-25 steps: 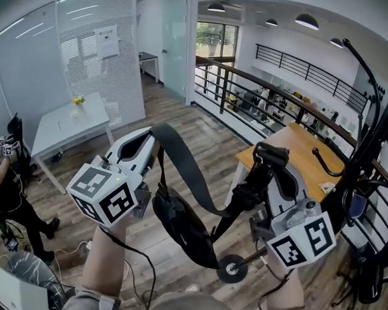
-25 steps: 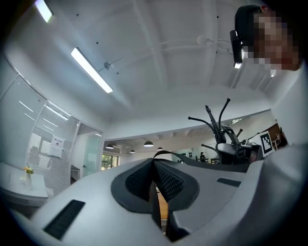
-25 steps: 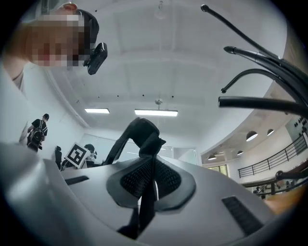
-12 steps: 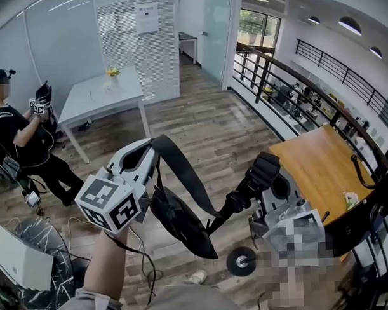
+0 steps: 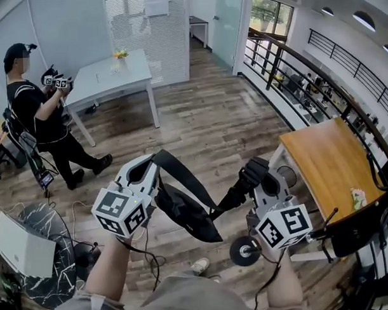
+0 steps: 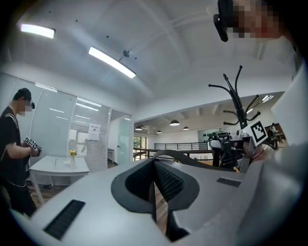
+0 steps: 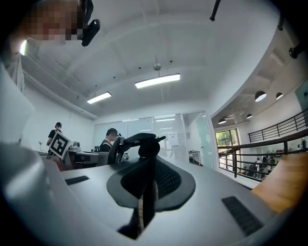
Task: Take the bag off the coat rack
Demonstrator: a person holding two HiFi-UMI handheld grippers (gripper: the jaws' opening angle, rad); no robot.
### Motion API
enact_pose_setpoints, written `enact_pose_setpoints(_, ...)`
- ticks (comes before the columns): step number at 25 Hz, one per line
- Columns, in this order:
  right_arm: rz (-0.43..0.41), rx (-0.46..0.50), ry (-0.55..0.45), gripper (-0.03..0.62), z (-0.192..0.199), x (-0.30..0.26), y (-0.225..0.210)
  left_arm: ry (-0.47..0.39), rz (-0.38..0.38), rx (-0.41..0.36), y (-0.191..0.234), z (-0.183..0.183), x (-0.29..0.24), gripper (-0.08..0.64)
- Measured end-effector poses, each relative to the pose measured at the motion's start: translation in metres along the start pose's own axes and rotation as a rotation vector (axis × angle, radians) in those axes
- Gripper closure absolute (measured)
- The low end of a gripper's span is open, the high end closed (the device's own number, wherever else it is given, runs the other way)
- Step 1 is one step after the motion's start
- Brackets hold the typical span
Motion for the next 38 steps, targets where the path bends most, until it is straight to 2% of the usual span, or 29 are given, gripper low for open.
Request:
enact_pose_setpoints(4,0.009,-0.012,0.070,0.558,0.031,-0.008,-0.003,0.062,-0.009,-0.036,-0.005,0.037,-0.004,0.545)
enact_pose_setpoints(14,0.027,-0.039,0.175,0.558,0.085,-0.005,-0.009,0.171,0.005,-0.012,-0.017,0.099,-0.007,0.545)
enact_pose_setpoints(22,0.025,-0.070,0.195,0.558,0.095,0.000,-0.012,0.196,0.008,0.011,-0.018,0.106,-0.007,0.545)
enact_pose_setpoints(38,0.034,-0.061,0.194,0.558,0.090,0.006,-0.013,0.197,0.021,0.007,-0.020,0.102,-0.011,0.545)
Point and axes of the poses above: the fingertips, and each gripper's own axes: x backward along the fingers, y to its left, z out of its underside, the point moved 3 cm from there along x, backward along the fingers, and after that the axes turned 6 degrees about y, right-handed, at the moved point
